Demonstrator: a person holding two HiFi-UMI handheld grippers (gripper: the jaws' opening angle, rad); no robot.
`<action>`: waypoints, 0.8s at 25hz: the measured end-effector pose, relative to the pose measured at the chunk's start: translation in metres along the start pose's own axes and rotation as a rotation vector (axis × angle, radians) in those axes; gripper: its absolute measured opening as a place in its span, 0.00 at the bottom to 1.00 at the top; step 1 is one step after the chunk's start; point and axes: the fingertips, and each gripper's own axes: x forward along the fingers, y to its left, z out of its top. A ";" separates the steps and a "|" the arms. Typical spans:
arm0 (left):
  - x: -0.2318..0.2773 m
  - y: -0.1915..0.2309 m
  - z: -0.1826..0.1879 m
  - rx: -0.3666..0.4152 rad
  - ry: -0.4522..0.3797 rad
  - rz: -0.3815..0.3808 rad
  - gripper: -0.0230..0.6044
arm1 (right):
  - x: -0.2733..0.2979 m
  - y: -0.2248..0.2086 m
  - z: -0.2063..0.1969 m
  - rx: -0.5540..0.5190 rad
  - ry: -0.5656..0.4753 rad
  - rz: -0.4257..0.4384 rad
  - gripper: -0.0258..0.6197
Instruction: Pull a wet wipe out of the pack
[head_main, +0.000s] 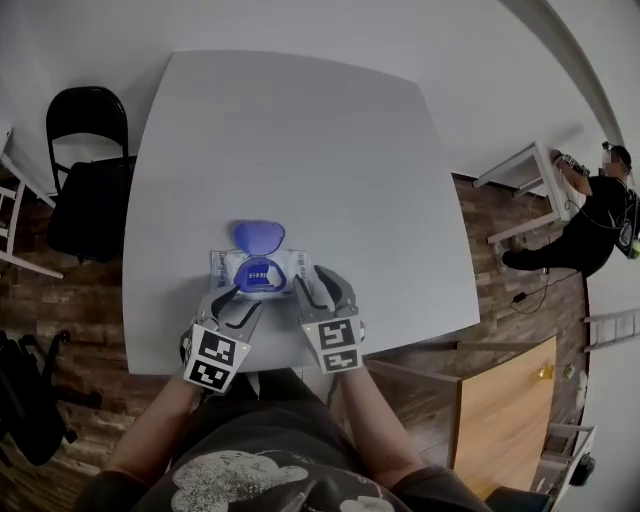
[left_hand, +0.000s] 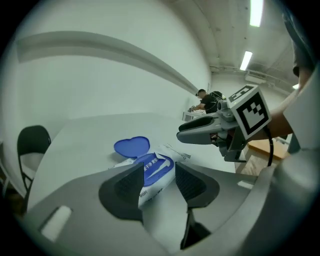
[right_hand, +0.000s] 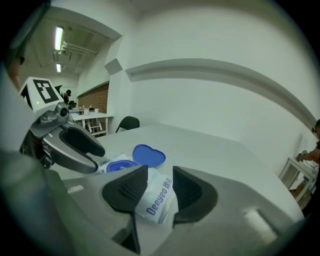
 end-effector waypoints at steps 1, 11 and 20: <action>0.005 -0.002 0.003 0.048 -0.006 0.010 0.39 | -0.005 0.001 -0.002 0.005 0.001 -0.012 0.27; 0.048 0.003 -0.001 0.214 0.114 0.194 0.41 | -0.031 0.005 -0.019 -0.030 0.014 0.028 0.27; 0.065 0.009 0.005 0.178 0.171 0.285 0.21 | -0.036 -0.019 -0.029 -0.027 0.006 0.097 0.27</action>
